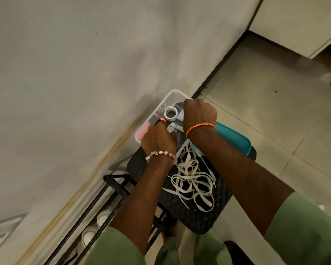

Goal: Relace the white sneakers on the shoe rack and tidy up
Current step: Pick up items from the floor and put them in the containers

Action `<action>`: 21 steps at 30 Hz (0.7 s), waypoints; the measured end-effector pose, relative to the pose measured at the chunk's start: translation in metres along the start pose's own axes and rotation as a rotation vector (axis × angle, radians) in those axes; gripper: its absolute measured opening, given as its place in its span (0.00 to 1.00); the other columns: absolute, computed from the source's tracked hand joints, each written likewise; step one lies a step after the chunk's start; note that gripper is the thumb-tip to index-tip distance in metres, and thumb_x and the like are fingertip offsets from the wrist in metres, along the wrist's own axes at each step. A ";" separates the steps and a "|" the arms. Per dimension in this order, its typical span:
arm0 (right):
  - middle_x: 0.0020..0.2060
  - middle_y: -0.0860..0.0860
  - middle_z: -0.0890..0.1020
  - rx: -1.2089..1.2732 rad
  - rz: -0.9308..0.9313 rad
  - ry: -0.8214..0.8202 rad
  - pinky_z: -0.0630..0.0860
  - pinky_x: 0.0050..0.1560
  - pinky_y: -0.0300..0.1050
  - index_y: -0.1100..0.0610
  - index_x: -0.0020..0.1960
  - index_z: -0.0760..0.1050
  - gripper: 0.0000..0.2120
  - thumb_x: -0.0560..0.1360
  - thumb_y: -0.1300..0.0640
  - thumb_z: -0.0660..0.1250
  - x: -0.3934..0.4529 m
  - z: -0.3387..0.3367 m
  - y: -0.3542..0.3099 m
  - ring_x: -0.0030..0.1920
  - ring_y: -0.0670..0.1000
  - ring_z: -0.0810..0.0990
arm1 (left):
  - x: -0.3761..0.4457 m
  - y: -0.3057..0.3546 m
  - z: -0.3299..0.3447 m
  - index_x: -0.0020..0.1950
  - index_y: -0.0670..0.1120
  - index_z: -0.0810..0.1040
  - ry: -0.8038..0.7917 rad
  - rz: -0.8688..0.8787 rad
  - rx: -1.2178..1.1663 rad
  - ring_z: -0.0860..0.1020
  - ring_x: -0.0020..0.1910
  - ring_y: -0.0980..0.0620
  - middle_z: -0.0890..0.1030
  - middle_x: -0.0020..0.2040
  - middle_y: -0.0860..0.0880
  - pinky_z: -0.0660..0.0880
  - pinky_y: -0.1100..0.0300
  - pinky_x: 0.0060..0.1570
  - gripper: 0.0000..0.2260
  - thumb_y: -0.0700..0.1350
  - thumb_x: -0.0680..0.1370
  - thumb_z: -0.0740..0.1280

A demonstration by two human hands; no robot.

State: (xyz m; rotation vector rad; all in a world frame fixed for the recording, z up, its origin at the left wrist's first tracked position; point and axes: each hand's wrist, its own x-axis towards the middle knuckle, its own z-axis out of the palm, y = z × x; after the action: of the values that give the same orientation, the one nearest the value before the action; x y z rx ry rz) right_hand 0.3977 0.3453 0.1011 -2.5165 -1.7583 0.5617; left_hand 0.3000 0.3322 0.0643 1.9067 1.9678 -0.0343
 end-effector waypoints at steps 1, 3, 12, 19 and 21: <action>0.53 0.58 0.79 0.039 0.004 0.028 0.72 0.47 0.49 0.59 0.60 0.74 0.13 0.77 0.57 0.64 0.000 0.001 0.000 0.52 0.59 0.79 | 0.000 -0.002 -0.001 0.56 0.49 0.78 0.081 -0.024 -0.064 0.80 0.49 0.45 0.82 0.49 0.46 0.73 0.56 0.45 0.10 0.50 0.77 0.65; 0.51 0.57 0.79 0.153 0.058 0.149 0.69 0.43 0.48 0.58 0.57 0.75 0.10 0.78 0.55 0.62 -0.007 0.000 0.012 0.50 0.59 0.78 | -0.014 0.006 -0.007 0.55 0.47 0.77 0.171 0.015 -0.104 0.79 0.47 0.45 0.82 0.46 0.47 0.70 0.56 0.41 0.09 0.49 0.79 0.63; 0.24 0.49 0.70 0.695 0.486 0.723 0.68 0.31 0.45 0.56 0.30 0.67 0.13 0.72 0.55 0.64 -0.066 0.013 0.085 0.28 0.54 0.71 | -0.062 0.029 -0.007 0.44 0.45 0.74 0.360 0.298 -0.384 0.75 0.30 0.52 0.76 0.31 0.51 0.66 0.63 0.29 0.09 0.48 0.79 0.60; 0.22 0.48 0.64 0.660 0.718 0.771 0.58 0.26 0.42 0.56 0.27 0.63 0.14 0.69 0.57 0.63 -0.123 0.040 0.155 0.24 0.54 0.67 | -0.123 0.103 0.027 0.40 0.44 0.76 0.262 0.758 -0.387 0.72 0.26 0.54 0.75 0.27 0.49 0.64 0.65 0.28 0.11 0.49 0.77 0.61; 0.22 0.47 0.63 0.656 0.807 0.749 0.57 0.28 0.41 0.54 0.28 0.60 0.16 0.69 0.59 0.64 -0.141 0.047 0.178 0.25 0.53 0.66 | -0.141 0.123 0.042 0.38 0.45 0.76 0.212 0.859 -0.353 0.72 0.25 0.54 0.75 0.27 0.50 0.61 0.66 0.28 0.11 0.49 0.76 0.61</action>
State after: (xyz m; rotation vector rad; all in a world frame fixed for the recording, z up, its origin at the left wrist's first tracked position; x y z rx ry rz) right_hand 0.5020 0.1434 0.0571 -2.3404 -0.2275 0.0992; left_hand 0.4284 0.1940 0.0985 2.3826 1.0085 0.7180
